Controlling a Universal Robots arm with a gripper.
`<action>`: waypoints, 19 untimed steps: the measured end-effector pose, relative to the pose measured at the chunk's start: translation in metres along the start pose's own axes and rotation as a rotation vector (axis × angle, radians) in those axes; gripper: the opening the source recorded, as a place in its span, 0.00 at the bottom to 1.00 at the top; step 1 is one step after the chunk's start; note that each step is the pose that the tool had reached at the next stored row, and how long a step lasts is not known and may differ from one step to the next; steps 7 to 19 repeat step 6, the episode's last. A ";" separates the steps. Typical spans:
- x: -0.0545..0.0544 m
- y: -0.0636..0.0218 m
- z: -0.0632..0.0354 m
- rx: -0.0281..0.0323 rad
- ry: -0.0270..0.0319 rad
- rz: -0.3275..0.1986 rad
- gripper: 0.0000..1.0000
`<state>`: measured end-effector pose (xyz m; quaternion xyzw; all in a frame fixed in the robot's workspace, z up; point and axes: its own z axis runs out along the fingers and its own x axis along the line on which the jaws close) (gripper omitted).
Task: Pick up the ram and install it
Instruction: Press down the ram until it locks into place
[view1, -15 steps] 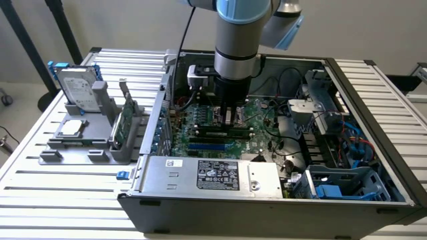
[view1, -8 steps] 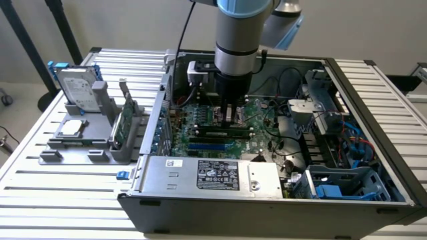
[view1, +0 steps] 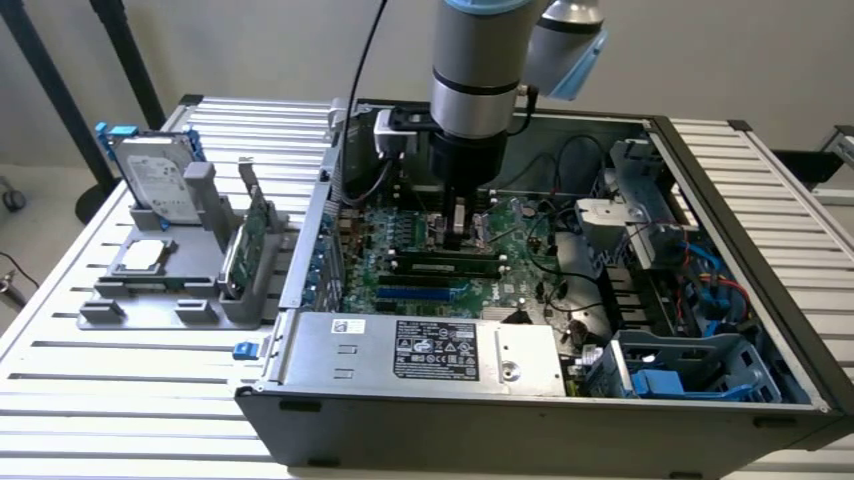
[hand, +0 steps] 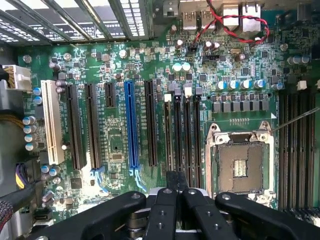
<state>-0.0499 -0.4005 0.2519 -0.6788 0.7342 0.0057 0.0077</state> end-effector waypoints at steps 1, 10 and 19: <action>0.000 0.0000 0.0000 0.0000 0.0001 0.000 0.11; 0.000 0.0000 0.0000 -0.0001 0.0001 0.000 0.11; 0.000 0.0000 0.0000 -0.0001 0.0001 0.000 0.11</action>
